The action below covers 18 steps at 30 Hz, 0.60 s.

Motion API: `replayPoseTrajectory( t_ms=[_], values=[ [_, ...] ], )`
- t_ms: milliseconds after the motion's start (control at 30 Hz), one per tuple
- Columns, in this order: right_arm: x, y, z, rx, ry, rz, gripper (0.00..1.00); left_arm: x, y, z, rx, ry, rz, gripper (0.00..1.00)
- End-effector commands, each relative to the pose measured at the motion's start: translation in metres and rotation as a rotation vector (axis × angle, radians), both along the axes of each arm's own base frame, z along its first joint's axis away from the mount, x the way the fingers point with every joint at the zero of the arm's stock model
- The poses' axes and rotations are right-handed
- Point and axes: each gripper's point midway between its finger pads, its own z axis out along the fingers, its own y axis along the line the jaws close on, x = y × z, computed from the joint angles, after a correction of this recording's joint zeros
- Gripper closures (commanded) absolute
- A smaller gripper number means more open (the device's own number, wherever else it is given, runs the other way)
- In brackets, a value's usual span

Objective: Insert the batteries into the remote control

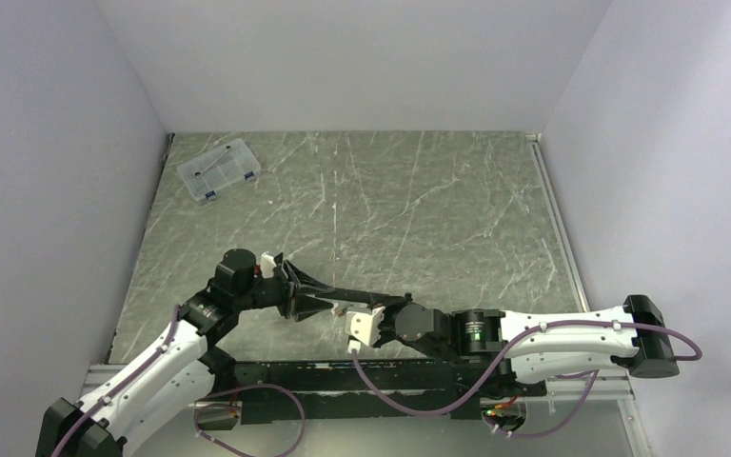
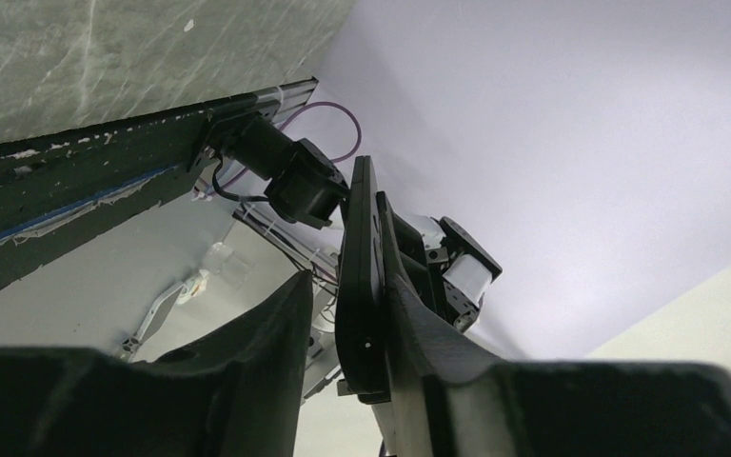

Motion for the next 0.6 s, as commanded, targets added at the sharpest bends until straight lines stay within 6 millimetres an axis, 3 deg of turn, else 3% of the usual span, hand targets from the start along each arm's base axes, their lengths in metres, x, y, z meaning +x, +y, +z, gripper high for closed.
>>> replayPoseTrajectory(
  t_ms=[0,200,567],
  values=[
    [0.009,-0.007,0.024,0.075,-0.025,-0.071,1.00,-0.001,-0.004,0.012,-0.008,-0.080,-0.049,0.52],
    [0.006,-0.010,0.020,0.058,0.000,-0.069,1.00,0.008,-0.006,0.024,-0.007,-0.193,-0.086,0.41],
    [-0.002,-0.017,0.021,0.071,0.068,-0.064,1.00,0.030,0.002,0.050,-0.058,-0.370,-0.151,0.39]
  ],
)
